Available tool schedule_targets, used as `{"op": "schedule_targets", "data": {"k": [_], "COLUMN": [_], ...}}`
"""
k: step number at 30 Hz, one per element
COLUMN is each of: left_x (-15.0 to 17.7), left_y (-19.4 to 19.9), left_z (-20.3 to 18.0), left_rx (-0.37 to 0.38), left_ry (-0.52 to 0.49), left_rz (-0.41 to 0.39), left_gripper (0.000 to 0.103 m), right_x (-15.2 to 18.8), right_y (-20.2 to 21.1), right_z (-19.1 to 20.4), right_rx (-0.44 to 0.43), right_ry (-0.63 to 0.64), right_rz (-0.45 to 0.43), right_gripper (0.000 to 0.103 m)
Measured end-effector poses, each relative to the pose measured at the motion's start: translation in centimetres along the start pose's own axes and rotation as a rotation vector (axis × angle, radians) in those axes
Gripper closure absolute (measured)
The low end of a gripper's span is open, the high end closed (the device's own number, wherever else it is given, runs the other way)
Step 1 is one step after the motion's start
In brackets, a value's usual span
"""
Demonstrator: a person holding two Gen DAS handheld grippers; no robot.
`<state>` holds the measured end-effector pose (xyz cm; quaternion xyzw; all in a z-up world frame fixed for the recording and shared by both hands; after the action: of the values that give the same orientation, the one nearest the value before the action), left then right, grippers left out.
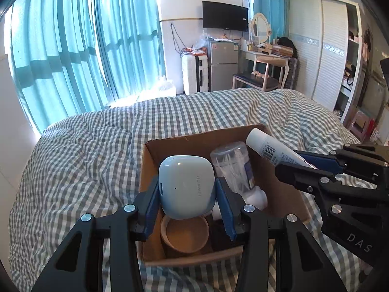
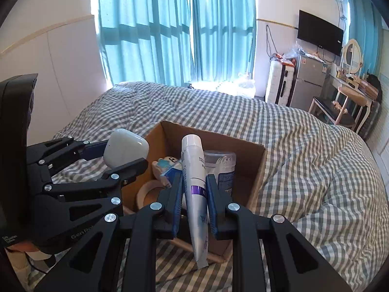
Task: Organize objects
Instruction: 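Carry the earbud case and white tube into the box and open both tools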
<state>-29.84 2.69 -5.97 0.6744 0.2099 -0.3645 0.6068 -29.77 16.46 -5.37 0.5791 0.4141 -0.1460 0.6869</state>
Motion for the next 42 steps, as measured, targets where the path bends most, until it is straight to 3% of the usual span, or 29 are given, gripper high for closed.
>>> {"op": "schedule_targets", "data": {"k": [7,14,30,33,35,42], "left_x": [1.1,3.4,5.0,5.1,5.0,4.5], "left_y": [-4.5,-6.6,-7.2,-7.0,-6.8,-4.9], "left_z": [1.0,1.5,1.4,1.5,1.4,1.2], "left_rx": [0.028,0.044,0.008,0.026,0.041,0.056], "left_ry": [0.037,0.062,0.045,0.057,0.072,0.102], "left_rz": [0.057,0.117,0.127,0.128,0.131,0.124], "left_gripper": [0.058,0.058,0.056,0.046,0.033,0.026], "right_x": [1.4,3.3,3.6,3.4,3.2,2.6], "right_y": [-4.3,-6.9,-5.8,-5.4,-5.1,-3.6], "right_z": [-1.3,-0.8,-0.6,-0.6,-0.7,-1.9], "right_rx": [-0.014,-0.014,-0.040,-0.039,-0.035,0.020], "right_ry": [-0.037,-0.020,-0.055,-0.056,-0.060,-0.079], "right_rz": [0.070,0.134,0.090,0.078,0.074,0.064], "right_gripper": [0.085,0.085,0.085,0.084,0.081,0.062]}}
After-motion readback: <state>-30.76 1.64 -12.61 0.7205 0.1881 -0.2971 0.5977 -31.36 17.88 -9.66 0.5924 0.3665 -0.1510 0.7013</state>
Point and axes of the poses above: each gripper's, at about its wrist camera, not at the fingertips, and y roughly against the way its jaws point, z to its left, x to its underside, the point moved 5 cm from there along -y, roughly the way its jaws point, and after that the axes turned 5 degrees about x, right-handed, at the moved point
